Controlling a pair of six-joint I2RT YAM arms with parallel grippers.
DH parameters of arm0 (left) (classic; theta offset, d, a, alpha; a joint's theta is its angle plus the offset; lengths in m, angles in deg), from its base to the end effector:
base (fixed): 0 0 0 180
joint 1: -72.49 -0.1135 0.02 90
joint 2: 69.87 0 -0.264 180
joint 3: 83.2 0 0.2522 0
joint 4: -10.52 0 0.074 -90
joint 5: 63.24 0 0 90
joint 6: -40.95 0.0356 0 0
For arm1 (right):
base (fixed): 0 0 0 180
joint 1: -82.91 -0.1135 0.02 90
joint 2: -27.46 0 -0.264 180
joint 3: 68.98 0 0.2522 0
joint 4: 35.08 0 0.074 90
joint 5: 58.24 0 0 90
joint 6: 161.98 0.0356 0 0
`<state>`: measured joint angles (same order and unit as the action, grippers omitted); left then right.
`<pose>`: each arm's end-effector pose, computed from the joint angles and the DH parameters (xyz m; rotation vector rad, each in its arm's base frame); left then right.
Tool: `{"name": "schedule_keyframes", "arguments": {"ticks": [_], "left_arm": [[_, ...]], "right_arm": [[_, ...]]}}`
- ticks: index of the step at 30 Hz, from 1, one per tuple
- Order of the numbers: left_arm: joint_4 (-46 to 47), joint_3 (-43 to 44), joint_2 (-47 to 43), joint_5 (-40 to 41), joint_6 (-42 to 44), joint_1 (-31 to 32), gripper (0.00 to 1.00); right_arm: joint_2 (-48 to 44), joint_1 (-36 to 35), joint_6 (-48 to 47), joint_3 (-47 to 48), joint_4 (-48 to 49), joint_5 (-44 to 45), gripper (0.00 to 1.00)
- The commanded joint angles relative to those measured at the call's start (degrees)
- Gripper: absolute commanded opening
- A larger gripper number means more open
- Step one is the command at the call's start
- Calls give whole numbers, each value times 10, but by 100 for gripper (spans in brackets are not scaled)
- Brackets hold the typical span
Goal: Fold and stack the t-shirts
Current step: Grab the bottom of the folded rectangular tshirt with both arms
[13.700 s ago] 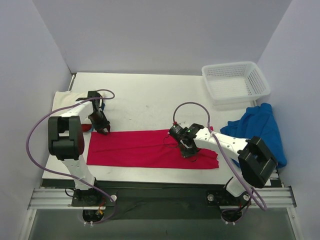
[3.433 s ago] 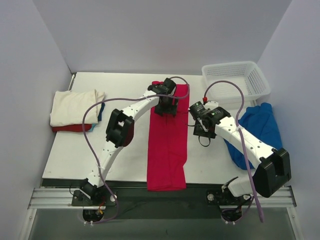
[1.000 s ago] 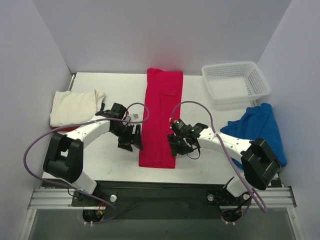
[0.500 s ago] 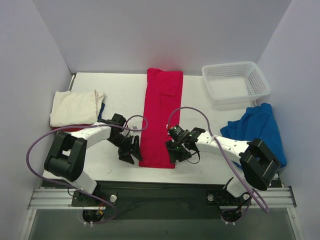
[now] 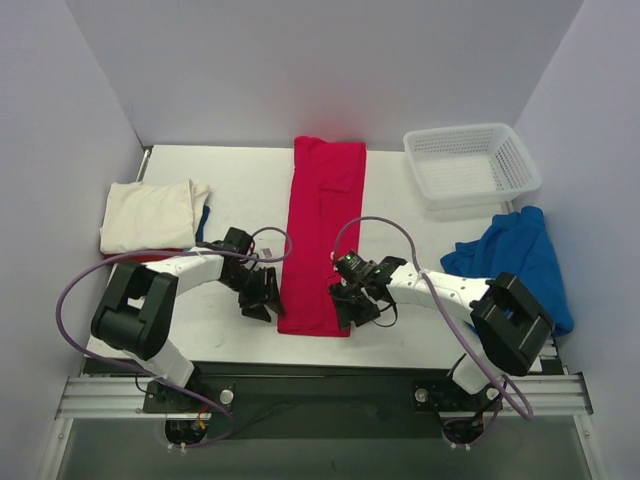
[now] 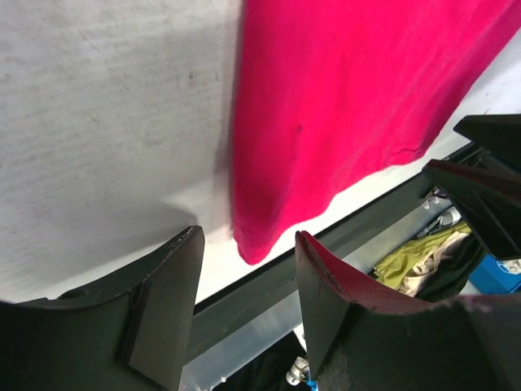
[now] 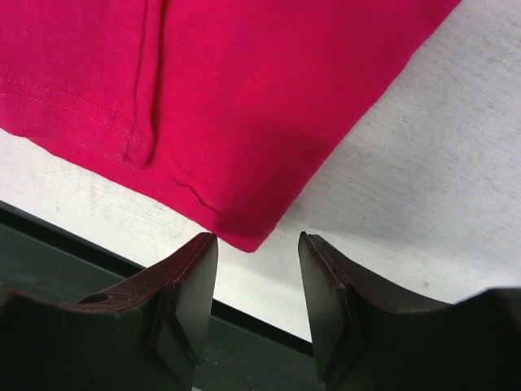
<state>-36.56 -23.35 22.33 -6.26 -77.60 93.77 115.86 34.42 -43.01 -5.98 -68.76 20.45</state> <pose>0.2373 -0.1133 0.1403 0.1055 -2.9260 0.9008 0.1912 0.2266 0.1758 -0.5422 2.7066 0.6906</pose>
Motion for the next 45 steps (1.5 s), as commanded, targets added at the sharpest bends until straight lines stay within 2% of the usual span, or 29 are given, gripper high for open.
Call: {"name": "schedule_keyframes", "arguments": {"ticks": [1, 6, 11, 26, 29, 32, 35, 36, 38, 39, 45], "left_arm": [[21, 3, 20, 2, -9, 1, 59], [22, 1, 34, -6, -8, 7, 58], [30, -6, 45, -11, -11, 12, 48], [26, -2, 77, -9, 1, 17, 42], [28, 1, 90, -16, 7, 18, 37], [27, 3, 101, -26, 13, 18, 33], [17, 8, 103, -26, 23, 16, 26], [13, 10, 101, -22, 25, 14, 17], [0, 15, 95, -20, 32, 9, 5], [-4, 16, 92, -15, 33, 2, 0], [-32, 26, 71, -14, 50, -12, 0]], "right_arm": [[10, -6, -5, -6, -7, -13, 45], [12, -6, -1, -13, -1, -22, 44], [19, -8, 5, -20, 9, -28, 42], [33, -10, 14, -16, 29, -15, 39], [48, -10, 12, -9, 30, -15, 39], [58, -10, 11, -3, 30, -17, 34], [57, -10, 14, -5, 28, -20, 18], [52, -10, 16, -8, 24, -21, 8], [42, -9, 23, -22, 19, -22, 0], [29, -10, 26, -28, 17, -22, 0], [-16, -9, 30, -57, -6, -4, 0]]}}
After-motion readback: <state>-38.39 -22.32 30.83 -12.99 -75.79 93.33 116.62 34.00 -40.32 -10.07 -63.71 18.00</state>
